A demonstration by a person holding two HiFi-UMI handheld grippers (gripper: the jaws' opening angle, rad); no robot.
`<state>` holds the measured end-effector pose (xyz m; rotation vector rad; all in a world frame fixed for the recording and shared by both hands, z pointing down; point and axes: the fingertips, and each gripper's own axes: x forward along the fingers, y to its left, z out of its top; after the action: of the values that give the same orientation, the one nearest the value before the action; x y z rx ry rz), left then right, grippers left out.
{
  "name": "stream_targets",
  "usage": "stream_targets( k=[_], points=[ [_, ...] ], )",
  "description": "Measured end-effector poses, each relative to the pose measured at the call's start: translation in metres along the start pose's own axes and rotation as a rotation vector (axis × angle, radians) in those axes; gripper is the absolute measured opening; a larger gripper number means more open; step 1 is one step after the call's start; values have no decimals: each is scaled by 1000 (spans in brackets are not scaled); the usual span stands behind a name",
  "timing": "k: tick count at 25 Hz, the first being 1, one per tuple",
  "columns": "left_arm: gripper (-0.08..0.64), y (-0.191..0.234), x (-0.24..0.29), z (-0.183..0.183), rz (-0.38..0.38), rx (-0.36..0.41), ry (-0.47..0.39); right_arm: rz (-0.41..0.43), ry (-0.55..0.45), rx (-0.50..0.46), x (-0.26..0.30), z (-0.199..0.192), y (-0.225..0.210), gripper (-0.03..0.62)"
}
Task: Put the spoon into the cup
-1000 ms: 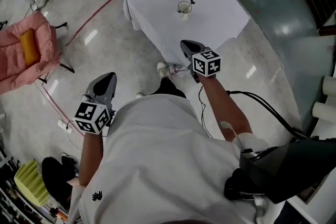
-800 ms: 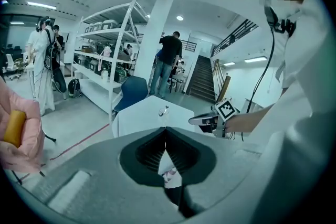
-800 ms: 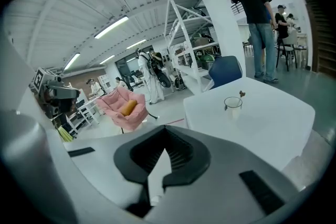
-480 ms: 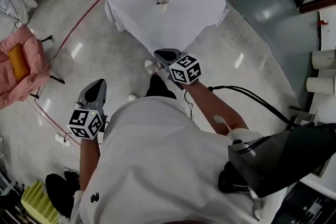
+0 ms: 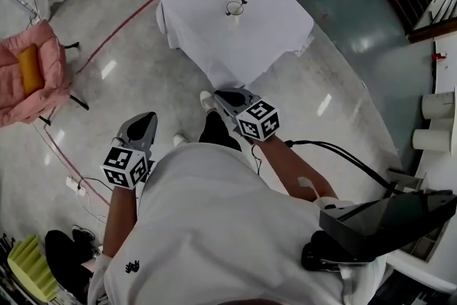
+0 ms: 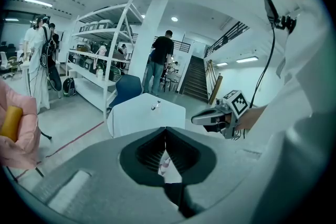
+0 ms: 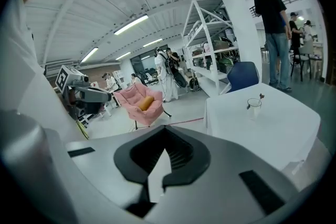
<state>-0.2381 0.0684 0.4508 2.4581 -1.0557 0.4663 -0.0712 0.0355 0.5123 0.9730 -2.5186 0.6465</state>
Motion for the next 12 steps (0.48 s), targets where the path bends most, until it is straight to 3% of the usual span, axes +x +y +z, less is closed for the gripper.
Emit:
stream_targets(
  k=[12],
  points=[
    [12, 8, -13, -14, -9, -4, -2, 26, -4, -48, 9, 7, 32, 8]
  ],
)
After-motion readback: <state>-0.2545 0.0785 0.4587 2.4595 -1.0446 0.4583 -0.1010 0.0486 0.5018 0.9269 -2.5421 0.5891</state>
